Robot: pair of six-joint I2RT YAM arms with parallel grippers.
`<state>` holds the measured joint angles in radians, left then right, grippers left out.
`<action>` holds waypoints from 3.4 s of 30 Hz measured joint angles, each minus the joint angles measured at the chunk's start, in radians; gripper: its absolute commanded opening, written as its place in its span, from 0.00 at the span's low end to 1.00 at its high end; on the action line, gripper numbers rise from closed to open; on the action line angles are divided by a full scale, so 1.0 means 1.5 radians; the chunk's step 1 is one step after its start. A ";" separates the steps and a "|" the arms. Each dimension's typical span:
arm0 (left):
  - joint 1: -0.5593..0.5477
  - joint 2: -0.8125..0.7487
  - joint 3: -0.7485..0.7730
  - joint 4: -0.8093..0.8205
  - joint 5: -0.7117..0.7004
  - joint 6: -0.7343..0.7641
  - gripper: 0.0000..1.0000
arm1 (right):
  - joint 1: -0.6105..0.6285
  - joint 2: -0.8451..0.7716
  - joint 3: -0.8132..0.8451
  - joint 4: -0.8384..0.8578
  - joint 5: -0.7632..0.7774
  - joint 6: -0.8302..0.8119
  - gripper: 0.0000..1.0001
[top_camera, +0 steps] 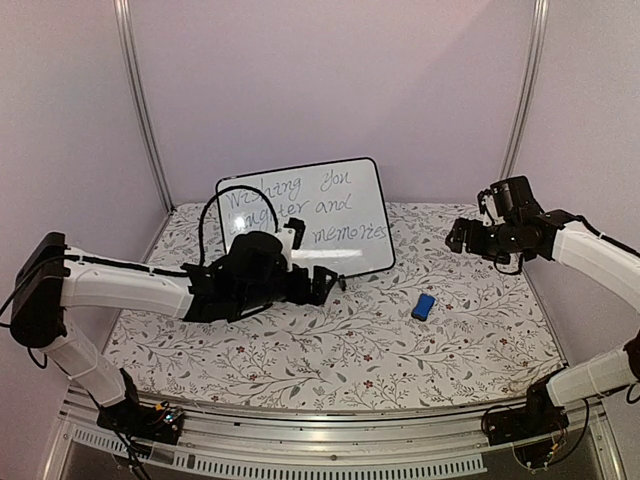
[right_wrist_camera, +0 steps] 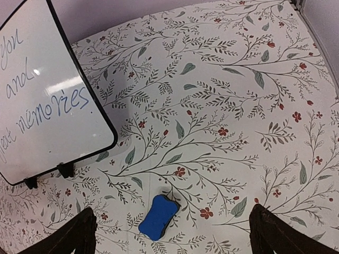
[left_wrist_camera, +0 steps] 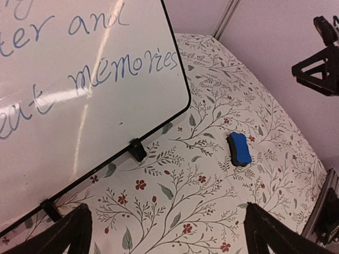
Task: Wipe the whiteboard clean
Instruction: Move the whiteboard to the center of the board, then adjust the whiteboard eraser at the center of the board, then pick up the whiteboard eraser from the center of the board.
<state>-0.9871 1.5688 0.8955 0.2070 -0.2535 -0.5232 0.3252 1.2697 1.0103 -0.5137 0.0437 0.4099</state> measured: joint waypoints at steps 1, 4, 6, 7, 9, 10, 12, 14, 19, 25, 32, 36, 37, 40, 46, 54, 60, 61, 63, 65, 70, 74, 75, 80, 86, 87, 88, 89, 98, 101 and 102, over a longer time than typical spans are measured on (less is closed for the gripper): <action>0.003 -0.004 -0.003 0.001 0.000 0.000 1.00 | 0.005 0.007 0.001 -0.002 0.006 0.002 0.99; 0.015 -0.013 -0.013 0.004 0.002 0.000 1.00 | 0.017 0.021 0.001 -0.004 0.019 0.012 0.99; 0.020 -0.015 -0.019 0.005 0.002 0.000 1.00 | 0.023 0.028 0.002 -0.006 0.026 0.017 0.99; 0.021 -0.015 -0.021 0.006 0.002 0.000 1.00 | 0.027 0.033 0.004 -0.007 0.031 0.019 0.99; 0.022 -0.016 -0.031 0.009 0.005 -0.001 1.00 | 0.037 0.046 0.013 -0.010 0.043 0.028 0.99; 0.022 -0.016 -0.032 0.009 0.005 -0.001 1.00 | 0.044 0.055 0.018 -0.011 0.049 0.031 0.99; 0.022 -0.016 -0.036 0.009 0.005 -0.001 1.00 | 0.056 0.072 0.025 -0.012 0.056 0.039 0.99; 0.022 -0.016 -0.037 0.008 0.004 -0.001 1.00 | 0.074 0.095 0.028 -0.013 0.065 0.051 0.99; 0.022 -0.026 -0.042 0.008 -0.001 -0.001 1.00 | 0.113 0.137 0.028 -0.016 0.079 0.083 0.99; 0.022 -0.047 -0.054 0.009 -0.004 -0.001 1.00 | 0.155 0.172 0.022 -0.008 0.102 0.144 0.99; 0.023 -0.068 -0.073 0.009 -0.009 -0.001 1.00 | 0.180 0.211 0.005 0.026 0.105 0.212 0.99; 0.026 -0.083 -0.086 0.009 -0.012 -0.001 1.00 | 0.182 0.246 0.000 0.045 0.095 0.233 0.99; 0.027 -0.086 -0.089 0.009 -0.013 -0.002 1.00 | 0.182 0.255 -0.002 0.049 0.093 0.238 0.99; 0.030 -0.092 -0.095 0.009 -0.013 -0.003 1.00 | 0.182 0.267 -0.006 0.055 0.089 0.247 0.99; 0.032 -0.092 -0.098 0.009 -0.013 -0.003 1.00 | 0.182 0.283 -0.007 0.080 0.072 0.255 0.99; 0.035 -0.092 -0.100 0.009 -0.013 -0.003 1.00 | 0.182 0.320 -0.007 0.098 0.054 0.255 0.99; 0.036 -0.092 -0.101 0.010 -0.013 -0.007 1.00 | 0.182 0.330 -0.001 0.119 0.038 0.243 0.99; 0.036 -0.092 -0.101 0.010 -0.013 -0.008 1.00 | 0.182 0.335 0.004 0.120 0.033 0.239 0.99; 0.036 -0.092 -0.101 0.010 -0.013 -0.008 1.00 | 0.182 0.350 0.016 0.124 0.024 0.229 0.99; 0.036 -0.092 -0.101 0.010 -0.013 -0.009 1.00 | 0.183 0.357 0.022 0.125 0.022 0.221 0.99; 0.036 -0.092 -0.102 0.013 -0.013 -0.013 1.00 | 0.184 0.357 0.031 0.109 0.028 0.211 0.99; 0.036 -0.098 -0.107 0.022 -0.013 -0.014 1.00 | 0.182 0.357 0.066 0.076 0.054 0.184 0.99; 0.036 -0.100 -0.107 0.023 -0.014 -0.014 1.00 | 0.180 0.357 0.084 0.063 0.056 0.176 0.99; 0.036 -0.101 -0.089 -0.010 -0.021 -0.016 1.00 | 0.177 0.344 0.184 0.043 0.063 0.146 0.99; 0.036 -0.101 -0.057 -0.045 -0.031 -0.015 1.00 | 0.177 0.282 0.164 0.043 0.062 0.142 0.99; 0.036 -0.101 -0.053 -0.048 -0.033 -0.015 1.00 | 0.177 0.276 0.152 0.042 0.063 0.140 0.99; 0.036 -0.101 -0.051 -0.048 -0.035 -0.015 1.00 | 0.177 0.270 0.134 0.042 0.063 0.137 0.99; 0.036 -0.103 -0.050 -0.048 -0.039 -0.016 1.00 | 0.177 0.267 0.119 0.038 0.064 0.136 0.99; 0.036 -0.114 -0.050 -0.066 -0.049 -0.018 1.00 | 0.188 0.263 0.053 0.010 0.064 0.117 0.96; 0.036 -0.122 -0.050 -0.075 -0.048 -0.018 1.00 | 0.191 0.256 0.038 0.016 0.061 0.102 0.92; 0.036 -0.126 -0.050 -0.077 -0.048 -0.017 1.00 | 0.191 0.254 0.032 0.021 0.057 0.096 0.90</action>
<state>-0.9325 1.3800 0.8200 0.0921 -0.3260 -0.5491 0.6121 1.6505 1.0576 -0.4824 0.1295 0.5541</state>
